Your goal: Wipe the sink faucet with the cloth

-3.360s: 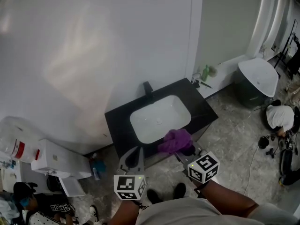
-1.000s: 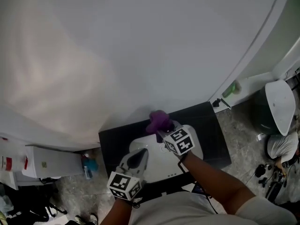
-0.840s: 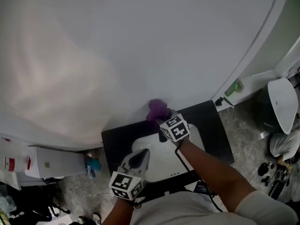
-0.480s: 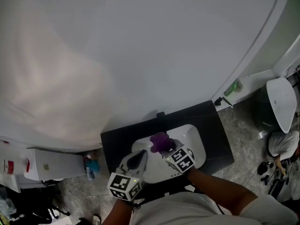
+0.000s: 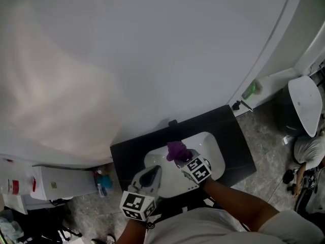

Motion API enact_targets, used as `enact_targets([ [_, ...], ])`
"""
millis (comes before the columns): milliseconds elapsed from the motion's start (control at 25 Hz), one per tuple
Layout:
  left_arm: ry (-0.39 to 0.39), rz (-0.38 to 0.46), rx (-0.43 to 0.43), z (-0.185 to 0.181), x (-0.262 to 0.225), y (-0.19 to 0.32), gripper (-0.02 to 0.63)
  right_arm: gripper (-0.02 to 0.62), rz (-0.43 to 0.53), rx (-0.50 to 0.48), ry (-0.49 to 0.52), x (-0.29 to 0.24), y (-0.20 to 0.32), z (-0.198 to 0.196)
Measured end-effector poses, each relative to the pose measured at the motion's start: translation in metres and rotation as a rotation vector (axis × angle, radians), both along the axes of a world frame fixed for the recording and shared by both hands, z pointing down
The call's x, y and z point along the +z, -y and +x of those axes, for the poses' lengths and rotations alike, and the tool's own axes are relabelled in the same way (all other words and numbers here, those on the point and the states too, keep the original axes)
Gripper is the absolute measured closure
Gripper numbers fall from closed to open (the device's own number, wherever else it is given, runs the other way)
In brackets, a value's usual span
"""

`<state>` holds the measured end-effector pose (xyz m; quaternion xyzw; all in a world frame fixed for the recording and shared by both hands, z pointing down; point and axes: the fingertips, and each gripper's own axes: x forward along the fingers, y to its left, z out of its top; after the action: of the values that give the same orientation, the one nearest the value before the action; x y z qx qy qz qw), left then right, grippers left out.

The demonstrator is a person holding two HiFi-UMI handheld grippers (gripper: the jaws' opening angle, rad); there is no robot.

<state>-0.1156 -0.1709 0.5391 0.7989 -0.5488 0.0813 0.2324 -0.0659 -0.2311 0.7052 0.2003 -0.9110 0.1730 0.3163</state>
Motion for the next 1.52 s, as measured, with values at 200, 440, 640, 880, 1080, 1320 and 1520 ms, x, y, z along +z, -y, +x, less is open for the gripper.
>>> enact_targets([
  [200,-0.007,0.0,-0.006,-0.003,-0.001,-0.002,0.598,0.528,0.043,0.025,0.024,-0.015,0.015,0.003],
  [440,-0.006,0.015,-0.004,0.002,-0.011,-0.002,0.598,0.526,0.004,0.049,0.012,-0.006,0.044,-0.003],
  [640,-0.021,0.006,-0.018,-0.004,-0.002,-0.004,0.598,0.528,-0.072,-0.014,-0.012,0.008,-0.018,0.015],
  [880,-0.02,0.013,-0.016,-0.006,-0.005,0.003,0.598,0.526,0.064,0.026,0.115,-0.078,0.035,0.003],
  [1080,-0.014,0.025,-0.002,0.004,-0.015,0.006,0.598,0.528,0.119,0.048,0.047,-0.084,0.126,-0.033],
  [1320,0.036,0.04,0.024,0.009,-0.019,0.002,0.598,0.528,0.037,0.083,0.026,-0.06,0.073,-0.001],
  [1520,0.056,0.05,0.038,0.015,-0.026,-0.002,0.598,0.526,-0.087,0.077,0.053,-0.055,-0.002,0.038],
])
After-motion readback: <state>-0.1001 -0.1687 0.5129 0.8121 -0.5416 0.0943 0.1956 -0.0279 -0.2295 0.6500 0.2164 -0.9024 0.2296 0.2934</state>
